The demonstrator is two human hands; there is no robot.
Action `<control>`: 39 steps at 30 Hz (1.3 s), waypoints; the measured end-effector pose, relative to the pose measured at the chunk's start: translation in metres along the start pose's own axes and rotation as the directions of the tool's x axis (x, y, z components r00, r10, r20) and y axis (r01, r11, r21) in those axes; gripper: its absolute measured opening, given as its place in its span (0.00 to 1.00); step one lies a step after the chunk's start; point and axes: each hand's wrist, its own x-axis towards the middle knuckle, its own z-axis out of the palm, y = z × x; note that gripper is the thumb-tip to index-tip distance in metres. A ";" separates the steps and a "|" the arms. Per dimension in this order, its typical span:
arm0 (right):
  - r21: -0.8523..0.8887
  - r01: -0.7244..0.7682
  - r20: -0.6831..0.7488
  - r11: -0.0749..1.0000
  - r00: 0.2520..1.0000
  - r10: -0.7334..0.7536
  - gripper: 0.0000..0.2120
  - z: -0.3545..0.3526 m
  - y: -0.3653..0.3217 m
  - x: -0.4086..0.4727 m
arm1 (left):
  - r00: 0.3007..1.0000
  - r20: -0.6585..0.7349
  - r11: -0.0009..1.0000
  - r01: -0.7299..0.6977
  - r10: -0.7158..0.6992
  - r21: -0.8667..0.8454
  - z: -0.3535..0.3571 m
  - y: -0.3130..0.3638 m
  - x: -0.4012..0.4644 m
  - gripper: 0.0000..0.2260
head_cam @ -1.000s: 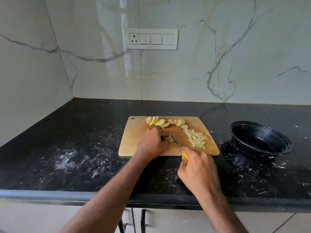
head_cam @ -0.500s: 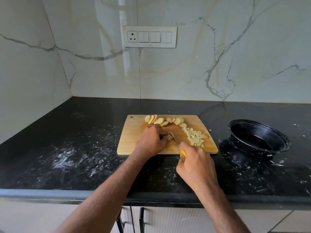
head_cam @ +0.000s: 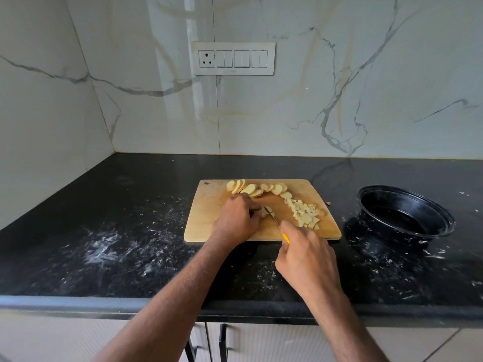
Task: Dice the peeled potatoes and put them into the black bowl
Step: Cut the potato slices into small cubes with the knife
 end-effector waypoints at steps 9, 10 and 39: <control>0.139 -0.036 -0.047 0.990 0.998 0.043 0.08 -0.001 0.004 0.001 | 0.999 -0.039 0.997 0.026 -0.029 -0.076 -0.006 0.000 -0.004 0.13; 0.139 -0.031 -0.037 0.990 0.999 0.036 0.08 -0.001 0.003 0.001 | 0.998 -0.049 0.996 0.026 -0.031 -0.086 -0.006 0.000 -0.005 0.12; 0.095 0.064 0.073 0.993 0.995 -0.071 0.09 0.007 0.001 0.027 | 1.000 0.004 1.000 -0.002 0.002 -0.011 -0.004 -0.001 0.002 0.11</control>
